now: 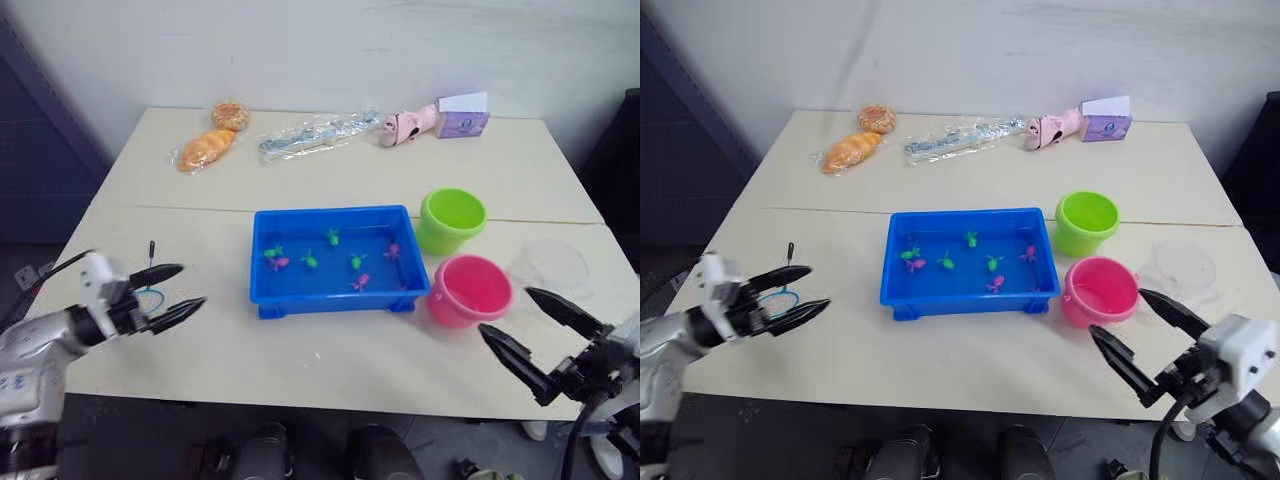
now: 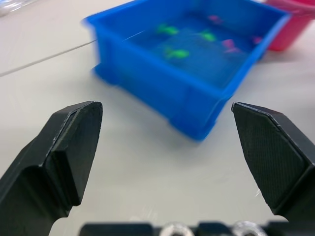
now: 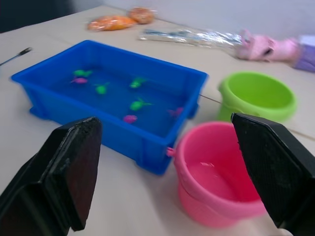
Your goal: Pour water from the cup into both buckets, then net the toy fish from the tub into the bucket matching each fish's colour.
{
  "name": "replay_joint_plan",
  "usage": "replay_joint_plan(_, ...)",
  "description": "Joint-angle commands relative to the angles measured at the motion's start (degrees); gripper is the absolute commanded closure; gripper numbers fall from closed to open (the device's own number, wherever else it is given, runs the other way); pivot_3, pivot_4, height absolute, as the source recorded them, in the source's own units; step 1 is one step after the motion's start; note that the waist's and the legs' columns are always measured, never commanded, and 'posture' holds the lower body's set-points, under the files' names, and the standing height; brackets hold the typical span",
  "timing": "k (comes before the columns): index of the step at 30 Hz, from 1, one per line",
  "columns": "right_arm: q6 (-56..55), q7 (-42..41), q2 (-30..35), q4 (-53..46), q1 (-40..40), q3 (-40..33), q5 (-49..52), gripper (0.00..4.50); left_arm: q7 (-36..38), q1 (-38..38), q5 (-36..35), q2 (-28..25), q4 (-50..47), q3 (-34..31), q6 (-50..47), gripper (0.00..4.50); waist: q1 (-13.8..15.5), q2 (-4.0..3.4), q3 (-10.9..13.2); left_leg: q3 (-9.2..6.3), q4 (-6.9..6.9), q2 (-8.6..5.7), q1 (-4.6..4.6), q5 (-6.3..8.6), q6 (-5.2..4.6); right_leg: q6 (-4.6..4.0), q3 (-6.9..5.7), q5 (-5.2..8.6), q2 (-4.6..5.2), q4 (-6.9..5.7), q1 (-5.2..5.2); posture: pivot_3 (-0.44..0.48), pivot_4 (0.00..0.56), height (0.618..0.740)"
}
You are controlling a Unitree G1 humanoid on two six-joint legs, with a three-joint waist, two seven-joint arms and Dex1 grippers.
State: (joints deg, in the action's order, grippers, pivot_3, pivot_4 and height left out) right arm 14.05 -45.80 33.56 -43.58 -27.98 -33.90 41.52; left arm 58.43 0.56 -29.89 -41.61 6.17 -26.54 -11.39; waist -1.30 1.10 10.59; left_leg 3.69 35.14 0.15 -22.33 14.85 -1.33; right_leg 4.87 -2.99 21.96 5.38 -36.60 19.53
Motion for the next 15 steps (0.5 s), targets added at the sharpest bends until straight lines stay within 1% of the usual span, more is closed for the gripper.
replay_joint_plan(1, -4.32, -4.3, 1.7, 0.55, 4.77, 4.64, -1.6, 0.05, -7.42, -1.66, -0.65, 1.72, 3.88, -9.79, 5.12, 0.0, 0.02, 0.07, 0.02, 0.0, 0.0, 0.0, -0.01, 0.0, 0.0, 0.0, -0.01, 0.0, 0.01, 0.04, 0.0, 0.0, 0.15, 0.74)
replay_joint_plan(3, -6.06, -6.72, 2.33, 1.15, 6.96, 8.3, -3.31, 0.05, -10.89, -3.03, -1.34, 2.23, 6.73, -14.33, 5.68, 0.0, 0.01, 0.12, 0.03, 0.0, 0.0, 0.01, -0.02, 0.02, 0.0, -0.01, -0.01, -0.01, 0.01, 0.07, 0.03, 0.0, 0.15, 0.74)
replay_joint_plan(5, -7.68, -9.72, 2.51, 1.58, 7.74, 11.62, -3.88, 0.05, -12.96, -5.52, -0.88, 2.34, 9.28, -17.5, 6.5, 0.0, -0.02, 0.13, 0.03, -0.01, -0.02, 0.02, -0.04, 0.05, 0.02, -0.01, -0.05, 0.0, 0.01, 0.07, 0.06, 0.0, 0.15, 0.74)
replay_joint_plan(8, -10.81, -12.45, 2.27, 3.26, 10.44, 15.43, -5.19, 0.05, -16.93, -10.34, 2.2, 1.72, 12.82, -20.17, 7.88, 0.0, -0.25, 0.14, 0.03, 0.0, -0.03, 0.01, -0.02, 0.25, 0.0, -0.01, -0.06, 0.0, 0.01, 0.09, 0.04, 0.0, 0.15, 0.74)
replay_joint_plan(12, -11.69, -12.17, 1.87, 4.34, 13.33, 17.24, -5.11, 0.05, -20.39, -13.84, 2.98, 2.41, 11.09, -20.66, 7.15, 0.0, -0.13, 0.48, -0.02, 0.04, 0.03, -0.03, -0.03, 0.33, -0.09, -0.01, -0.06, -0.01, 0.06, 0.14, -0.01, 0.0, 0.15, 0.74)
replay_joint_plan(14, -12.63, -12.03, 1.45, 4.71, 15.08, 18.31, -5.41, 0.05, -21.55, -14.14, 2.09, 3.23, 7.13, -19.2, 4.79, 0.0, 0.2, 0.54, -0.04, -0.01, 0.03, -0.02, -0.03, 0.34, -0.04, -0.01, -0.08, -0.01, 0.07, 0.16, -0.03, 0.0, 0.15, 0.74)
replay_joint_plan(15, -12.68, -11.78, 1.37, 4.87, 15.75, 18.72, -5.38, 0.05, -22.02, -14.02, 2.01, 3.36, 5.74, -18.45, 3.81, 0.0, 0.41, 0.53, -0.03, -0.01, 0.03, -0.03, -0.03, 0.46, 0.18, -0.01, -0.09, -0.01, 0.09, 0.17, -0.04, 0.0, 0.15, 0.74)
